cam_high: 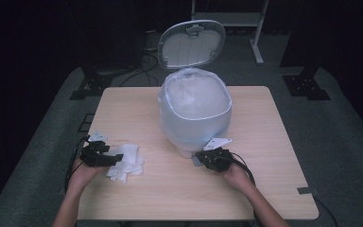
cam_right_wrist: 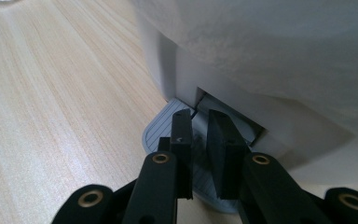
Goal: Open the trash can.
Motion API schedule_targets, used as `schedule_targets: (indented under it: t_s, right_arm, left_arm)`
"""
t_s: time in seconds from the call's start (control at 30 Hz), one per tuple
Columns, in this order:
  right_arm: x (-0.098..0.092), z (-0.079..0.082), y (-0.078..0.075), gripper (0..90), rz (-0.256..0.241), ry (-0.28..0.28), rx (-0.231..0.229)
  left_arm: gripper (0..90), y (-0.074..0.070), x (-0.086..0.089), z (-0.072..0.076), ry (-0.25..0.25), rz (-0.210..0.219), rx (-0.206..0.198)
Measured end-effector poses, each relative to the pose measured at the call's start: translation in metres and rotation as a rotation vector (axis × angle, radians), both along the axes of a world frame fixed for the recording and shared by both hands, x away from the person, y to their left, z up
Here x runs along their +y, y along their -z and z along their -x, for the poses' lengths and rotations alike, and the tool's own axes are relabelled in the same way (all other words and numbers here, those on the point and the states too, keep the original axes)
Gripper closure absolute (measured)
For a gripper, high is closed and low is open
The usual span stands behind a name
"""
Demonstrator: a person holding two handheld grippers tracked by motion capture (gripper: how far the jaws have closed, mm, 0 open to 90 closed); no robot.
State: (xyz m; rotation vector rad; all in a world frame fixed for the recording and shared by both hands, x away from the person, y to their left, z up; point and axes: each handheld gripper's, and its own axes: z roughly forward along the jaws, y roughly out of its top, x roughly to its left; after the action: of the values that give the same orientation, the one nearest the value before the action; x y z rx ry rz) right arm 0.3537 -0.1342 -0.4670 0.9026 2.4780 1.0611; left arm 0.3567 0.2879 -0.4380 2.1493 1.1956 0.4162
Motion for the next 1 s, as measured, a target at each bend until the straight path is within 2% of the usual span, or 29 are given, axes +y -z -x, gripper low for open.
schedule_targets:
  t_s: [0.17, 0.33, 0.4, 0.47, 0.77, 1.0]
  right_arm:
    - [0.0, 0.0, 0.0, 80.0, -0.003, 0.0, 0.001]
    - [-0.001, 0.0, 0.0, 80.0, -0.002, -0.002, -0.002]
    - [-0.001, 0.0, 0.0, 80.0, -0.002, -0.002, -0.002]
    - [-0.001, 0.0, 0.0, 80.0, -0.003, -0.002, -0.002]
    - [-0.001, 0.0, 0.001, 80.0, -0.003, -0.005, -0.004]
    - [-0.001, 0.0, 0.001, 79.9, -0.005, -0.006, -0.005]
  left_arm:
    - [41.6, 0.007, -0.006, -0.005, 0.018, -0.018, 0.023]
    - [47.6, 0.014, -0.011, -0.009, 0.029, -0.033, 0.045]
    - [55.3, 0.016, -0.012, -0.01, 0.041, -0.035, 0.045]
    - [58.1, 0.017, -0.013, -0.01, 0.052, -0.044, 0.045]
    - [81.4, 0.012, -0.013, -0.006, 0.091, -0.035, 0.003]
    - [86.4, 0.003, -0.012, -0.002, 0.114, -0.011, -0.021]
